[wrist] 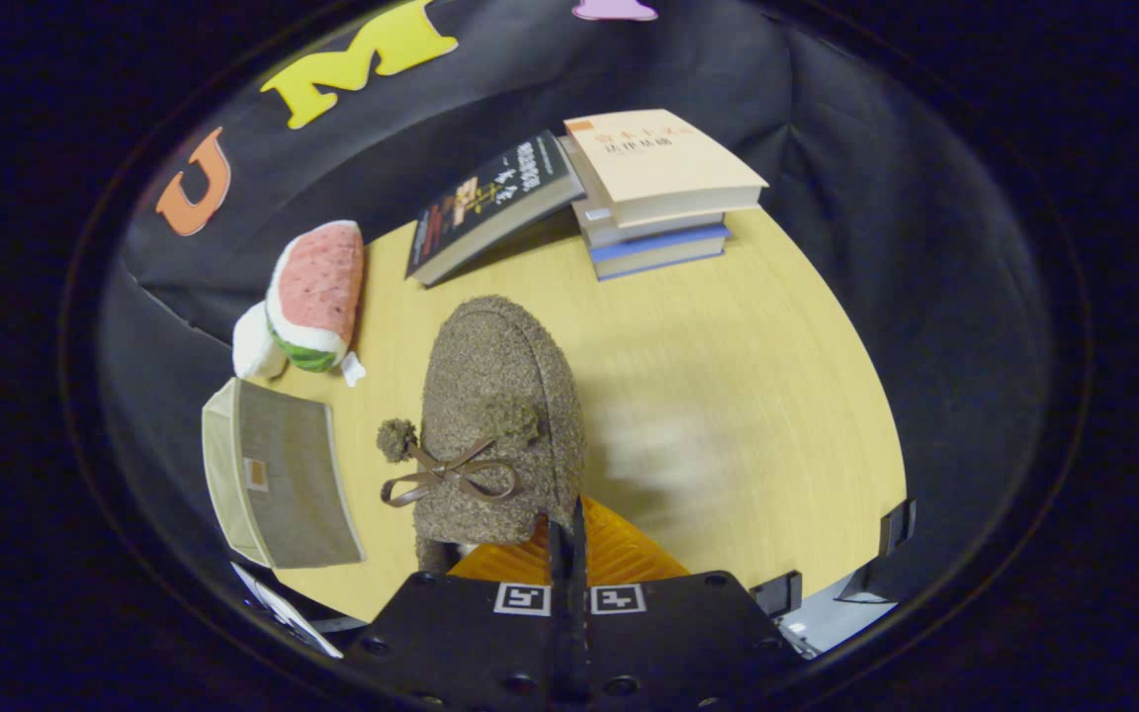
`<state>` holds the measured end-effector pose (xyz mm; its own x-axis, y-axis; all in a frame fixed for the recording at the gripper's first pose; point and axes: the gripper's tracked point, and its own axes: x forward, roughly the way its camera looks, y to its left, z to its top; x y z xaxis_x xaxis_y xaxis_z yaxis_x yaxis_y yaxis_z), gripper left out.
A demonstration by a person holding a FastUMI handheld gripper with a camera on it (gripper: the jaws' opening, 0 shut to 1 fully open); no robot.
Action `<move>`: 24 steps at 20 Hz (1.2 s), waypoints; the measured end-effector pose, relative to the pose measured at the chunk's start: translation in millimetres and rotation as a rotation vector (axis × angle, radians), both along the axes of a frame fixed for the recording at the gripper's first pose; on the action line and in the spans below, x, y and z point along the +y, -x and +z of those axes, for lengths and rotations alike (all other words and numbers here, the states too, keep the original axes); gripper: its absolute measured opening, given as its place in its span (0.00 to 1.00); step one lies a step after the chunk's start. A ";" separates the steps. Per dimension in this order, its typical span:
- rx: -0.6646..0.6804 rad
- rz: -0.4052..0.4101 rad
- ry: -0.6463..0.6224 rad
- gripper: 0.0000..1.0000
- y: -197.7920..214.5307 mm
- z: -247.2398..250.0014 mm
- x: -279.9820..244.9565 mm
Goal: Open the storage box then place both shoes into the box .Put the left shoe in first, then the right shoe, with the right side of both shoes facing outward in a uniform manner.
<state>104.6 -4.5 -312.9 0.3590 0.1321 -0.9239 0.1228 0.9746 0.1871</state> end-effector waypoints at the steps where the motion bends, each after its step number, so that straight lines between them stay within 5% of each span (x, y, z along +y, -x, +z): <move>1: -0.013 0.013 0.008 0.00 2.9 14.0 10.9; 7: -0.090 0.098 -0.028 0.00 18.5 91.0 108.7; 12: -0.082 0.184 -0.038 0.00 21.0 103.6 203.2; 18: -0.021 0.266 -0.063 0.00 28.9 69.3 330.1; 24: 0.025 0.241 0.097 0.00 4.1 -10.6 369.0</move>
<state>100.5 364.5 -323.5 0.3045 0.1215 -0.9447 -0.1116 0.9896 0.0913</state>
